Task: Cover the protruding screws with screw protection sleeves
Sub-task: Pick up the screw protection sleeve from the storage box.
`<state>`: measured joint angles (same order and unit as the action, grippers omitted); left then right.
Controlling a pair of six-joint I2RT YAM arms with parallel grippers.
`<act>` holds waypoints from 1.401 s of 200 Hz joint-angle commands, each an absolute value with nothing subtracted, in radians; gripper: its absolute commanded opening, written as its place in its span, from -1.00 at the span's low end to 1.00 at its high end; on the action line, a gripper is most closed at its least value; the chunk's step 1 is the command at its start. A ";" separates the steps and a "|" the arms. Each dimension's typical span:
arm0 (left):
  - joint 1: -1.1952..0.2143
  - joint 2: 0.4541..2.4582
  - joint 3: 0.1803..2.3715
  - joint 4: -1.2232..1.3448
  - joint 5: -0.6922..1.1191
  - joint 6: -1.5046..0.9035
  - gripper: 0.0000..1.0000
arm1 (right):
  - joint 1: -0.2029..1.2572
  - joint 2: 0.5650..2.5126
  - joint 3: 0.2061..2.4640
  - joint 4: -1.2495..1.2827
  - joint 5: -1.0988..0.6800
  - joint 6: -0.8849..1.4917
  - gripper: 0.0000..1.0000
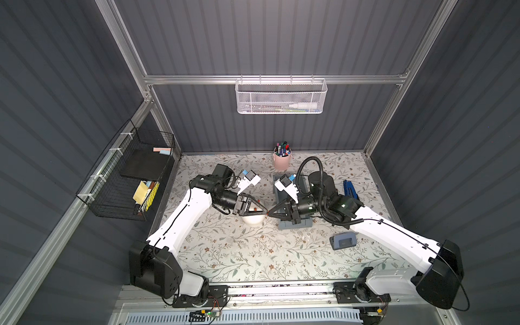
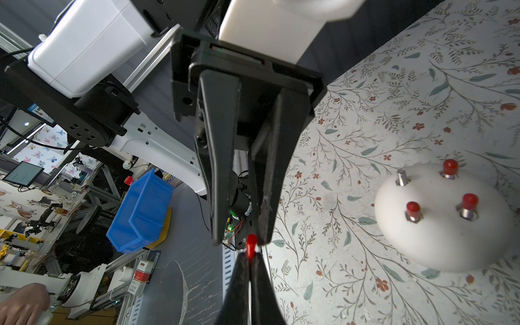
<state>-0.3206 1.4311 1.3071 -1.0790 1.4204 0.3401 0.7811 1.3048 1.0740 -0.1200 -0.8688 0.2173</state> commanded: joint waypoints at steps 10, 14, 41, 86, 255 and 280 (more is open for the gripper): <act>-0.328 1.405 1.318 -1.101 1.457 0.363 -0.55 | 0.787 1.324 1.109 -0.112 -0.899 0.213 -0.96; -0.328 1.405 1.318 -1.101 1.460 0.363 -0.57 | 0.785 1.324 1.109 -0.113 -0.898 0.212 -0.96; -0.329 1.405 1.319 -1.101 1.458 0.364 -0.64 | 0.785 1.329 1.118 -0.118 -0.895 0.208 -0.95; -0.333 1.406 1.315 -1.100 1.448 0.372 -0.91 | 0.786 1.338 1.118 -0.113 -0.893 0.207 -0.93; -0.331 1.067 0.940 -0.212 0.860 -0.152 -1.00 | 0.813 1.269 1.264 0.014 -0.589 0.076 0.14; -0.331 1.036 0.903 -0.124 0.806 -0.217 -1.00 | 0.830 1.276 1.264 0.125 -0.541 0.091 0.11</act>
<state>-0.3283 1.0679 0.9329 -0.3237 0.9169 -0.0948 0.8139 1.2816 1.2434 -0.0048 -0.6151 0.1112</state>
